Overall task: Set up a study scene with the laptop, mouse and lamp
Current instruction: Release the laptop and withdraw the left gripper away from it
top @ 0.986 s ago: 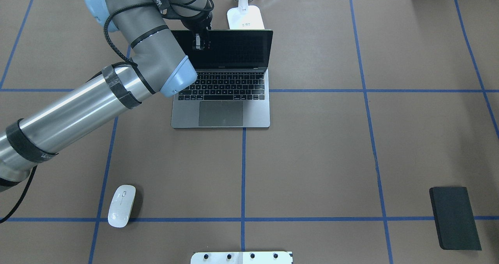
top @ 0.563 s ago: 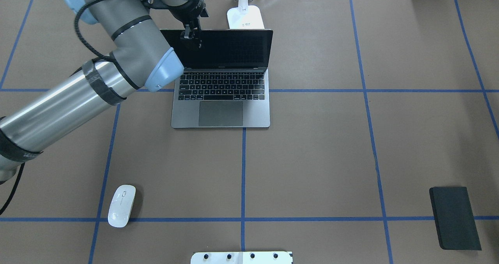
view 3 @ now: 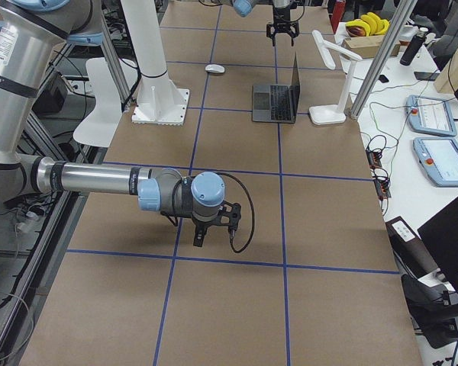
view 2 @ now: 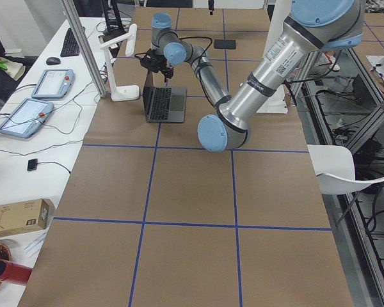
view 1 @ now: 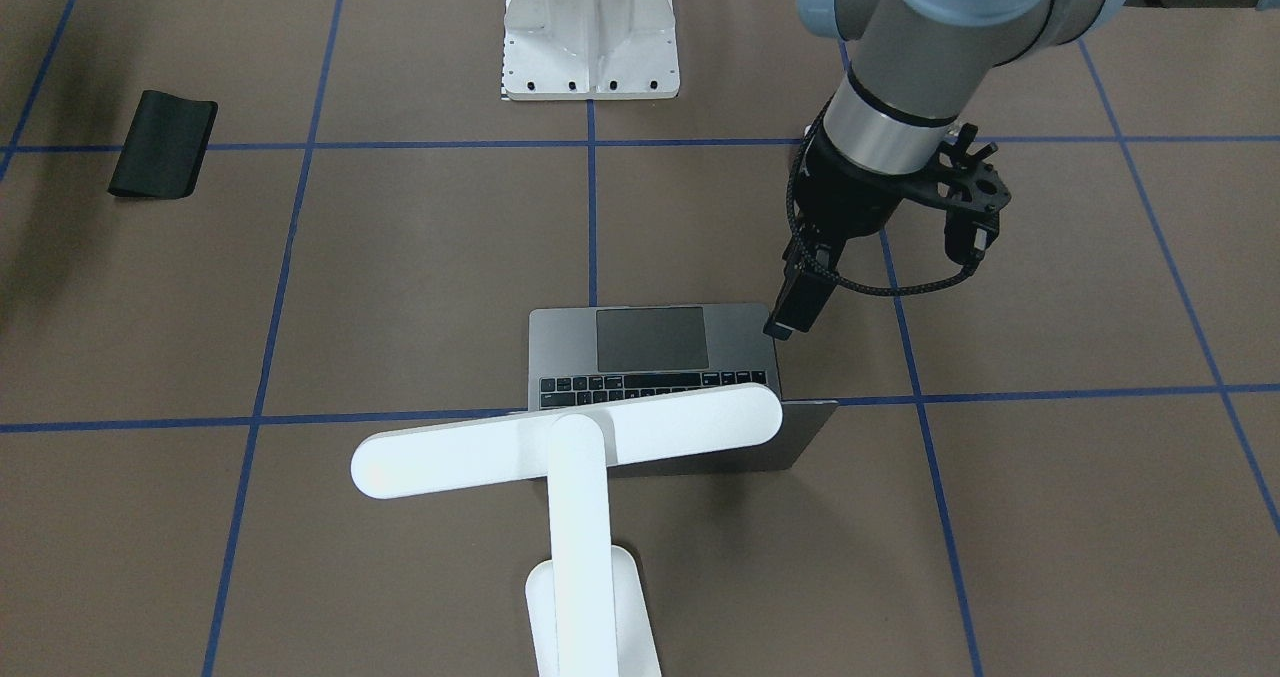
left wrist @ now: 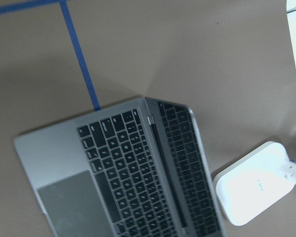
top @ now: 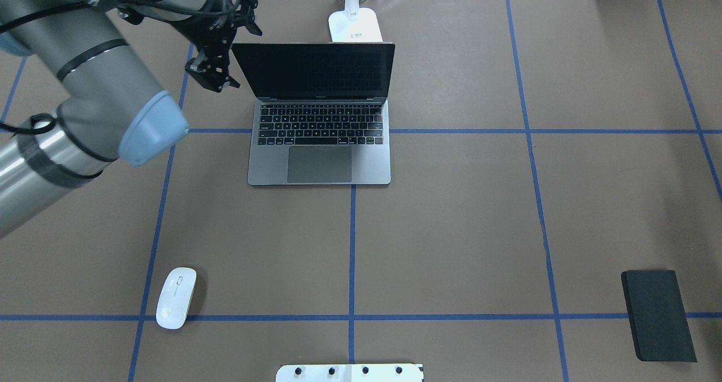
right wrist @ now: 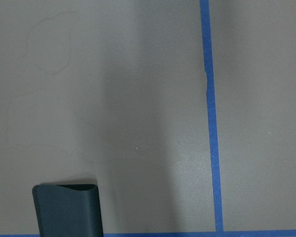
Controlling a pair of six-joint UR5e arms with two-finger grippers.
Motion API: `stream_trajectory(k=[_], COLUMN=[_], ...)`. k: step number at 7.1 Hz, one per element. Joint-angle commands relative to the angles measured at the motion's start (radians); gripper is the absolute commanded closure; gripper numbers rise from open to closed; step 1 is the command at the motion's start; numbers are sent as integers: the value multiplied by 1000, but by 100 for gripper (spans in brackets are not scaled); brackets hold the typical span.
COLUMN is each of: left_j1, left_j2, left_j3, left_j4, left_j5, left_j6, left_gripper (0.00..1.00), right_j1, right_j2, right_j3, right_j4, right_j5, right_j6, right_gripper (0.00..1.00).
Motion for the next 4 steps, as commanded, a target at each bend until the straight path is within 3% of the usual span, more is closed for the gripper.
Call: stream_trajectory(k=[1, 4], left_j1=[-11, -54], left_j2=[168, 363], left_j3=[-199, -324], left_j4=[92, 156], left_j5=[-4, -24], left_j6=[382, 870], left_gripper=[1, 1], right_j1=[0, 0], right_j2=[27, 36], right_j3=[-13, -32], right_j4=[1, 13], right_j5=[-4, 42], right_j6=[7, 87], right_gripper=[0, 0])
